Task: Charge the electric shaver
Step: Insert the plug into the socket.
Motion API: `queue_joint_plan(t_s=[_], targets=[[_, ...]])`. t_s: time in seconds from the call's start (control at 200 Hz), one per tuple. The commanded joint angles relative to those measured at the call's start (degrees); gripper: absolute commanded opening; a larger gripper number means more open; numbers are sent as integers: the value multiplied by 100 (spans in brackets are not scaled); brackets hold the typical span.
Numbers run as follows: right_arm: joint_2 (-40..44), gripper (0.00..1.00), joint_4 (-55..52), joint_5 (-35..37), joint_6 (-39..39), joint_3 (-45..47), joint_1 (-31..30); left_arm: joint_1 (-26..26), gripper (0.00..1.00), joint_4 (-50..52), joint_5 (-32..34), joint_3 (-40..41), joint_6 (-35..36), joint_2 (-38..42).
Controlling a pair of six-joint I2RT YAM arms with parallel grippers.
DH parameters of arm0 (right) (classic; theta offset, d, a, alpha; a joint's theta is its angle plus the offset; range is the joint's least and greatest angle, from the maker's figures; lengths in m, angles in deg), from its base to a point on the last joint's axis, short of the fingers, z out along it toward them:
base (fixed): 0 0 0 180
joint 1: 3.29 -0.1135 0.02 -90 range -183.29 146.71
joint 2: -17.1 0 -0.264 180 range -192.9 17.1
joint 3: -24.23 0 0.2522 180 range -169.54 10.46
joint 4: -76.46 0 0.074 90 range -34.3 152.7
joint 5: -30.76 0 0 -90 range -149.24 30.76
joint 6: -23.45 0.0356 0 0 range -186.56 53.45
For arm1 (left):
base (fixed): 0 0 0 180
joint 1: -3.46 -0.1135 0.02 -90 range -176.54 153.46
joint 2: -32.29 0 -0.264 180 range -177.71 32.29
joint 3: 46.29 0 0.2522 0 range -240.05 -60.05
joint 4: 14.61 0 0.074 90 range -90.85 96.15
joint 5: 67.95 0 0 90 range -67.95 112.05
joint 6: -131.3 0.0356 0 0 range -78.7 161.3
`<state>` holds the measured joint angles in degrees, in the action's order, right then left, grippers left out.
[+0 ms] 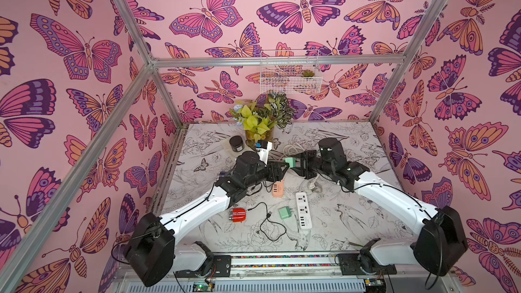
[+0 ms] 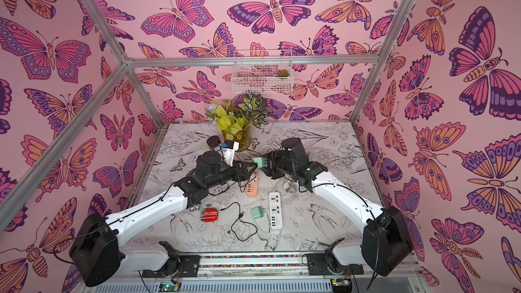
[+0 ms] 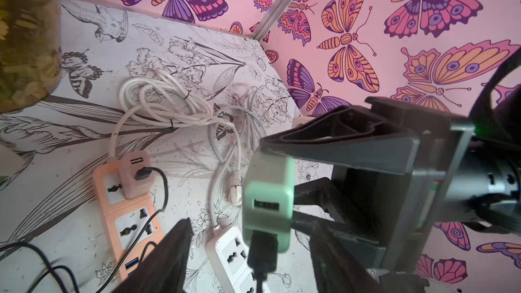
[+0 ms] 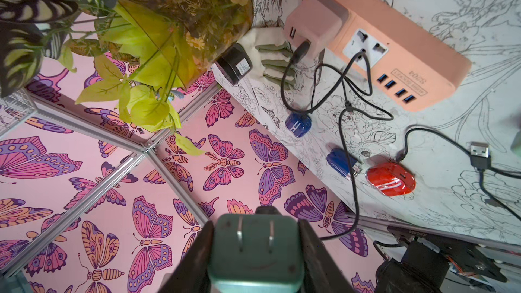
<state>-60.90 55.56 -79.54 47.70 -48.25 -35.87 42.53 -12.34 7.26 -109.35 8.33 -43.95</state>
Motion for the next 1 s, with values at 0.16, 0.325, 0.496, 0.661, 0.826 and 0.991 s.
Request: queue_joint_plan(t_s=[0.16, 0.325, 0.496, 0.661, 0.826, 0.991], targets=[[135, 0, 227, -189, 298, 71, 43, 34, 54, -494, -42, -124, 71, -299], [130, 0, 330, -217, 393, 157, 41, 27, 43, -618, -125, -225, -121, -398], [135, 0, 443, -218, 465, 212, 44, 35, 28, -774, -244, -229, -287, -428], [135, 0, 494, -194, 495, 229, 41, 38, 6, -785, -236, -238, -375, -425], [235, 22, 118, -73, 234, 179, 43, 34, 0, -733, -189, -238, -575, -367], [590, 58, -1309, 304, -754, -9, 207, 59, 0, 176, -156, -542, -777, -232]])
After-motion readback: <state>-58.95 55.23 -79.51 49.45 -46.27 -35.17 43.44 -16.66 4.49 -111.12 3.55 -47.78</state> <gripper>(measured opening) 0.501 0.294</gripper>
